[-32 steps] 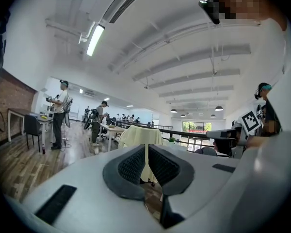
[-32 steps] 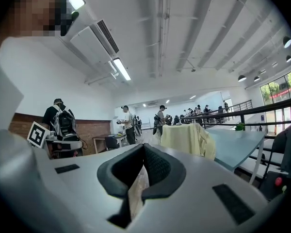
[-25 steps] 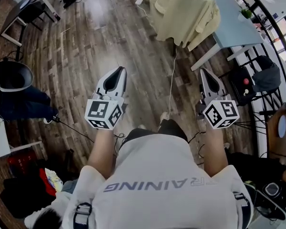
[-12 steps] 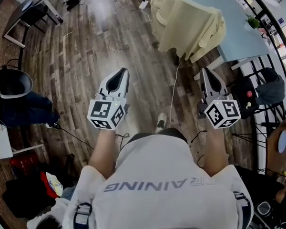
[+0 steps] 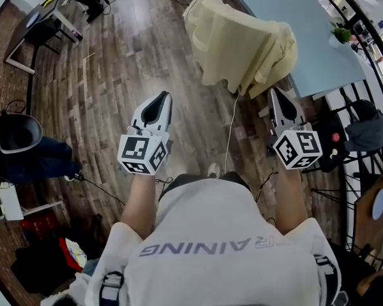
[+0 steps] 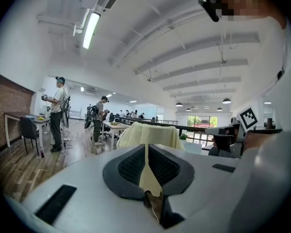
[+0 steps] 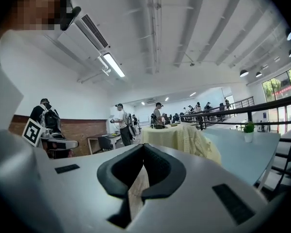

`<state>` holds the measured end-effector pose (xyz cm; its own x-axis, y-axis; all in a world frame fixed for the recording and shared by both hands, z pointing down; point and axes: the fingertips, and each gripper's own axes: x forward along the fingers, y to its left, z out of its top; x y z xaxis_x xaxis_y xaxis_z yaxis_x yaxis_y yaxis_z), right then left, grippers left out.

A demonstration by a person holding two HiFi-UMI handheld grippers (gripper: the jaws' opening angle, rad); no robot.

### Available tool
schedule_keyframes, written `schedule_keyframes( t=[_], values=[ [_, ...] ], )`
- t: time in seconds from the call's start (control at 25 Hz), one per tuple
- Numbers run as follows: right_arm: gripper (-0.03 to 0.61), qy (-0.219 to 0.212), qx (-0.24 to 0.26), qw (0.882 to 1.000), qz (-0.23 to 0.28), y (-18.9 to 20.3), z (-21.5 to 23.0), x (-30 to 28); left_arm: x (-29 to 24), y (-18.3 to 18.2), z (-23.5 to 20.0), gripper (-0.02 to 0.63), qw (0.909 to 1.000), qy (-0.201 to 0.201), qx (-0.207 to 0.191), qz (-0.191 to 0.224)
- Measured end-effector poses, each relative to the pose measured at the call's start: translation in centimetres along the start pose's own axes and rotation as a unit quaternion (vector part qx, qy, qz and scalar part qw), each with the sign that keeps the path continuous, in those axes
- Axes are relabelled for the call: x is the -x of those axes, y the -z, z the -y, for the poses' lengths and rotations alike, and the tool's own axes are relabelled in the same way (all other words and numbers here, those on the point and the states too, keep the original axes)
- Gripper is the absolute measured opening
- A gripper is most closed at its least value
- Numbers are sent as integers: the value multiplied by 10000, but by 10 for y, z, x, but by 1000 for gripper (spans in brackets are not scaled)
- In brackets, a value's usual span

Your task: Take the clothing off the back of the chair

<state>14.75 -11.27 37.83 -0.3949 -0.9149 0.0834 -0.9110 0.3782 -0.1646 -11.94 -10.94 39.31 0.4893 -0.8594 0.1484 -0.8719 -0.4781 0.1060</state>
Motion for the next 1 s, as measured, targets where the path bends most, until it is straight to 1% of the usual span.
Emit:
schedule_keyframes(
  t=[0.12, 0.2, 0.4, 0.48, 0.56, 0.68, 0.8, 1.0],
  values=[
    [21, -53, 161, 9998, 45, -4, 20, -12, -32, -3, 13, 51, 9999, 64, -94, 10],
    [21, -39, 112, 9999, 101, -7, 35, -20, -53, -4, 17, 50, 9999, 140, -56, -13],
    [21, 216, -80, 9997, 121, -5, 74, -36, -96, -11, 15, 50, 9995, 301, -108, -20],
    [21, 314, -139, 9994, 103, -5, 81, -45, -112, -14, 11, 51, 9991, 416, -119, -17],
    [21, 374, -96, 9992, 105, -8, 83, -55, -128, -17, 6, 49, 9984, 550, -125, -24],
    [21, 555, -15, 9982, 217, -21, 91, -74, -158, -26, -7, 51, 9970, 768, -120, 24],
    [21, 891, 49, 9953, 373, -38, 100, -92, -190, -38, -27, 51, 9945, 1033, -130, 84],
    [21, 1451, 137, 9880, 511, -59, 112, -126, -243, -59, -79, 51, 9910, 1328, -127, 89]
  ],
)
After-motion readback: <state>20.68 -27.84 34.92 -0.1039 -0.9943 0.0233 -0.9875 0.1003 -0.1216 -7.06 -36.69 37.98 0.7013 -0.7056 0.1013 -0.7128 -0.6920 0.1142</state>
